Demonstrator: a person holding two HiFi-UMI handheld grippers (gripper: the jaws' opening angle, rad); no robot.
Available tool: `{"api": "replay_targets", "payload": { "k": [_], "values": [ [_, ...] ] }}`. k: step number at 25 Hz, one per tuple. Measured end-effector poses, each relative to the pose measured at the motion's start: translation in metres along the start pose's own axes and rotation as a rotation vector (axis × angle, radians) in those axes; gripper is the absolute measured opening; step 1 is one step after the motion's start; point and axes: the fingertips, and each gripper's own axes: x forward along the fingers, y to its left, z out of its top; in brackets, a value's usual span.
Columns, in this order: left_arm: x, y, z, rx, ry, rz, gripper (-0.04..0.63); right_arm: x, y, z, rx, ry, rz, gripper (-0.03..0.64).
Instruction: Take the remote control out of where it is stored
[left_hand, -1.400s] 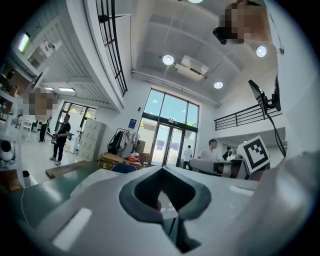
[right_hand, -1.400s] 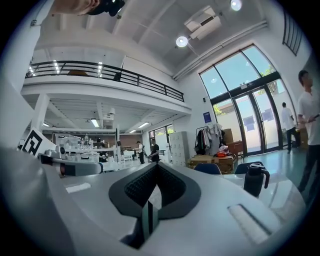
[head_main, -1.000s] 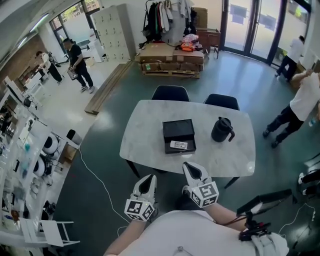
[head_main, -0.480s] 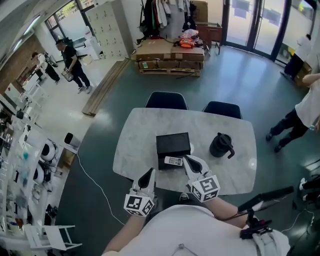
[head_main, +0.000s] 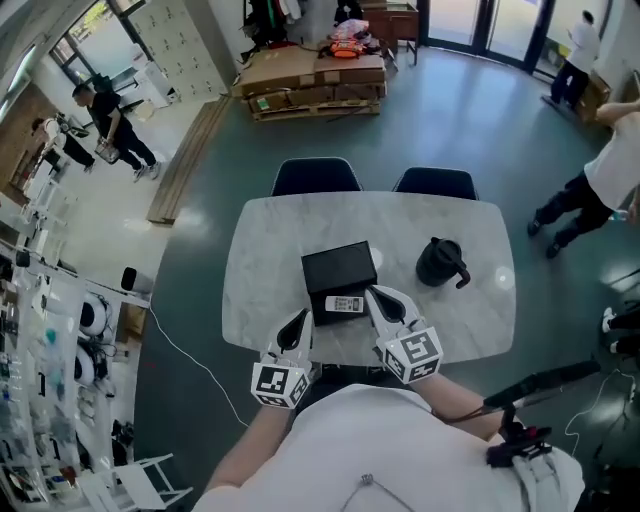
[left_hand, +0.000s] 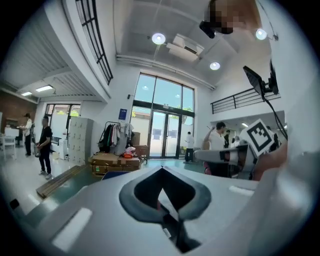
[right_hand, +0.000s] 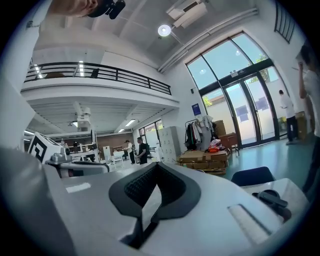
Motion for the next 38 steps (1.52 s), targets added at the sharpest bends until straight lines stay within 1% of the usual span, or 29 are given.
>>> {"api": "replay_targets", "payload": {
  "k": [2,5,9,11,14,16,19,22,25,27,29,31,32,35,38],
  "values": [
    [0.014,0.007,-0.016,0.062,0.068,-0.049,0.0,-0.003,-0.004,0.0,0.0,-0.004,-0.045,0.026],
    [0.043,0.011,-0.055,0.159,0.203,-0.156,0.0,-0.017,-0.02,-0.003,0.012,0.003,-0.145,0.026],
    [0.082,0.012,-0.133,0.376,0.402,-0.333,0.004,-0.044,-0.036,-0.018,0.044,0.021,-0.287,0.026],
    [0.102,0.01,-0.174,0.474,0.503,-0.43,0.058,-0.058,-0.048,-0.026,0.056,0.028,-0.353,0.026],
    [0.124,0.011,-0.233,0.648,0.642,-0.543,0.099,-0.083,-0.064,-0.037,0.082,0.04,-0.447,0.026],
    [0.13,0.012,-0.273,0.747,0.734,-0.622,0.134,-0.104,-0.068,-0.047,0.103,0.049,-0.516,0.026],
    [0.14,0.009,-0.326,0.871,0.843,-0.736,0.177,-0.135,-0.071,-0.06,0.129,0.061,-0.616,0.026],
    [0.146,0.008,-0.367,0.964,0.937,-0.813,0.203,-0.157,-0.069,-0.071,0.15,0.072,-0.684,0.026],
    [0.153,0.013,-0.394,1.023,1.011,-0.841,0.235,-0.168,-0.065,-0.079,0.165,0.082,-0.731,0.026],
    [0.157,0.014,-0.406,1.059,1.038,-0.856,0.255,-0.174,-0.063,-0.083,0.172,0.09,-0.755,0.026],
    [0.157,0.014,-0.414,1.111,1.05,-0.866,0.255,-0.178,-0.06,-0.086,0.18,0.098,-0.773,0.026],
    [0.158,0.013,-0.42,1.169,1.053,-0.846,0.252,-0.181,-0.057,-0.09,0.186,0.104,-0.782,0.026],
    [0.159,0.012,-0.422,1.183,1.056,-0.825,0.25,-0.182,-0.056,-0.092,0.188,0.106,-0.784,0.026],
    [0.161,0.008,-0.427,1.196,1.072,-0.772,0.252,-0.182,-0.055,-0.097,0.193,0.116,-0.778,0.026],
    [0.16,0.008,-0.431,1.21,1.105,-0.756,0.256,-0.173,-0.053,-0.101,0.197,0.129,-0.76,0.026]
  ]
}}
